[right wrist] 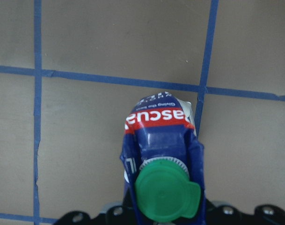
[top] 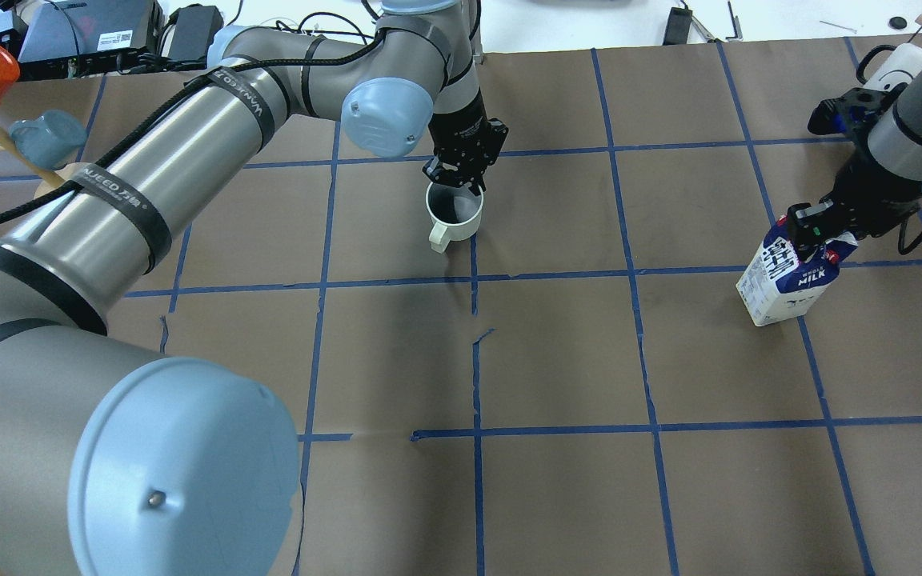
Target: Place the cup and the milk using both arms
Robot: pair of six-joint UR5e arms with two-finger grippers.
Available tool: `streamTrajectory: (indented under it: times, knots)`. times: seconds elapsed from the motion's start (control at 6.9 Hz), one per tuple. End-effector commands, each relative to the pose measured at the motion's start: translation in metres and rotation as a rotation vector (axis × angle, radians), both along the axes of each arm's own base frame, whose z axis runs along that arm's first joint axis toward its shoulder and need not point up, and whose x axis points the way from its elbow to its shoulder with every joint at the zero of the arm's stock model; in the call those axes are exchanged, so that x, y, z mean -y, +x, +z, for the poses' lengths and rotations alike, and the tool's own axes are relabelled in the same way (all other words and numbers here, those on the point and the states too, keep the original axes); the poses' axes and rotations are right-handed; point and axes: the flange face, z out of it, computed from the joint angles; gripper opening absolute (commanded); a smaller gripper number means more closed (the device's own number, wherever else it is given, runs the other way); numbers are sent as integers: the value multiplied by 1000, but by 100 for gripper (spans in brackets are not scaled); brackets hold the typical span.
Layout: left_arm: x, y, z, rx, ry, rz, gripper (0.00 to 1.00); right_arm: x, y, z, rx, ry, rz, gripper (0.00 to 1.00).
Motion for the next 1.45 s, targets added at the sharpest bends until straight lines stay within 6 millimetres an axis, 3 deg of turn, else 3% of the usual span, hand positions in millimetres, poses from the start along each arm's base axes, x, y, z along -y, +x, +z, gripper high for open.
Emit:
streamTrajectory:
  times: [0.0,0.29,0.43,0.58,0.87,1.01,1.3]
  knots:
    - [5,-3,-6,4,-9,5,77,22,7,41,36,-23,9,26]
    - [4,-2,7,0,-36,-49,77,47,46,59,30,-61,6,26]
    - [5,10,26,28,-81,-174,88,65,80,53,54,-62,13,26]
    - [2,37,48,59,-82,-230,100,74,106,60,60,-75,-4,26]
    - [-46,94,131,84,34,-494,100,93,155,48,121,-67,-100,25]
    - [-67,129,168,99,35,-592,100,105,195,51,116,-99,-118,24]
    - [-127,151,213,148,-19,-662,100,125,258,34,117,-94,-171,24]
